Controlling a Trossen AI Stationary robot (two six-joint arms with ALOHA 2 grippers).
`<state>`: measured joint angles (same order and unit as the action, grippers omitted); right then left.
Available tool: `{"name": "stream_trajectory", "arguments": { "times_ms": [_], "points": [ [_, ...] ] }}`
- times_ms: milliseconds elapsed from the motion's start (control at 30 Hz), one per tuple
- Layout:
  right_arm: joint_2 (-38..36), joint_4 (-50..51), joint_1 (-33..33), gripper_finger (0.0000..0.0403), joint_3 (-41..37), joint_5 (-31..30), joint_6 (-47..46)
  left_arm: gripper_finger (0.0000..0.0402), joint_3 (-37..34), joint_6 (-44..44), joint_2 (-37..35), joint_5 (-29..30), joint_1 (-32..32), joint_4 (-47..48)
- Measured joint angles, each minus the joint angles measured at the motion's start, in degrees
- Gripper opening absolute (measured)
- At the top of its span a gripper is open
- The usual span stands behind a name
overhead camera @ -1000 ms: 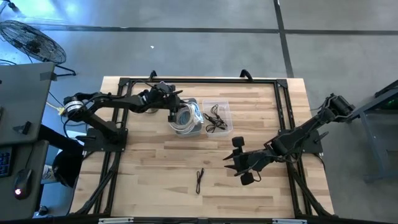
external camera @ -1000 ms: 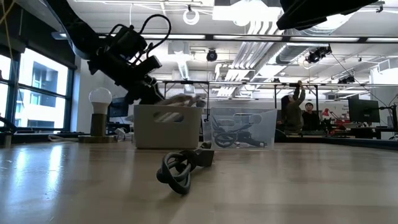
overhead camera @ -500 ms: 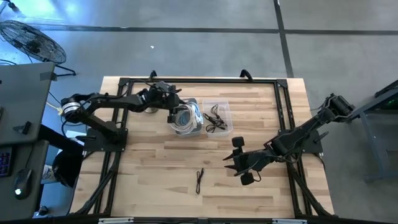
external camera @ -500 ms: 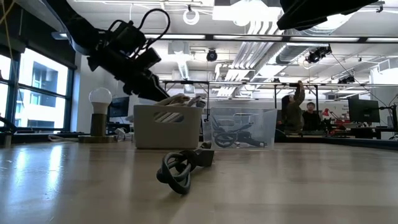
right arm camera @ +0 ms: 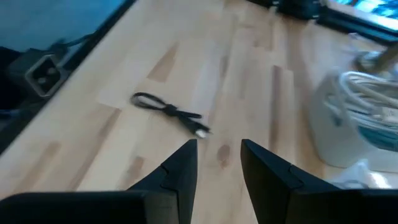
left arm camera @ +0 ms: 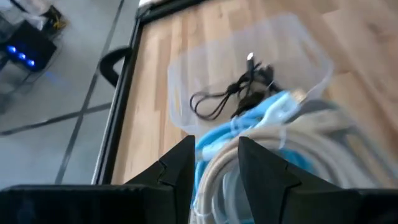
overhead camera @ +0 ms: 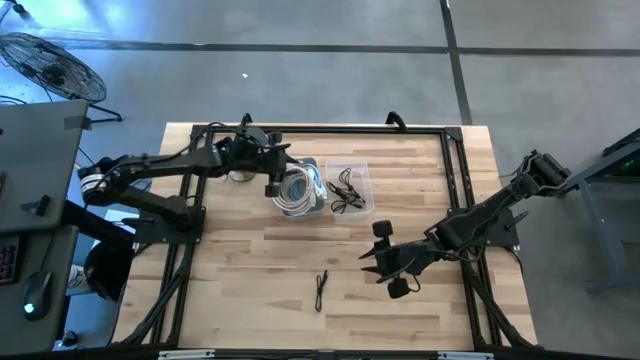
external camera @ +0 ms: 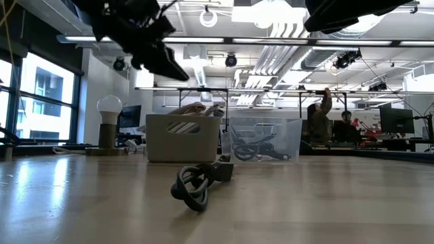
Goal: Pick & Place USB Port
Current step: Put the black charger cable into the transparent bin
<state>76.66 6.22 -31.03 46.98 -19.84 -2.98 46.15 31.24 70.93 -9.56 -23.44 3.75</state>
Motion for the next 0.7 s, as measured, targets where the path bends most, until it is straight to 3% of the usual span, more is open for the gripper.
{"name": "stream_trajectory", "arguments": {
  "times_ms": [200, 367, 700],
  "points": [
    [0.2, 0.4, 0.3, 0.0116, 0.0, 9.4, 0.1, 0.0119, 5.6, 0.1, -5.5, 3.1, 5.4, 11.5],
    [1.8, 0.6, 1.7, 0.0117, 0.0, 10.1, -1.5, 0.0119, 10.1, -0.5, -8.9, 9.9, 11.5, 23.8],
    [9.0, -6.0, 6.6, 0.0166, 0.4, 18.4, -0.5, 0.0119, 13.9, -10.7, -13.1, 10.8, 20.0, 37.7]
  ]
}}
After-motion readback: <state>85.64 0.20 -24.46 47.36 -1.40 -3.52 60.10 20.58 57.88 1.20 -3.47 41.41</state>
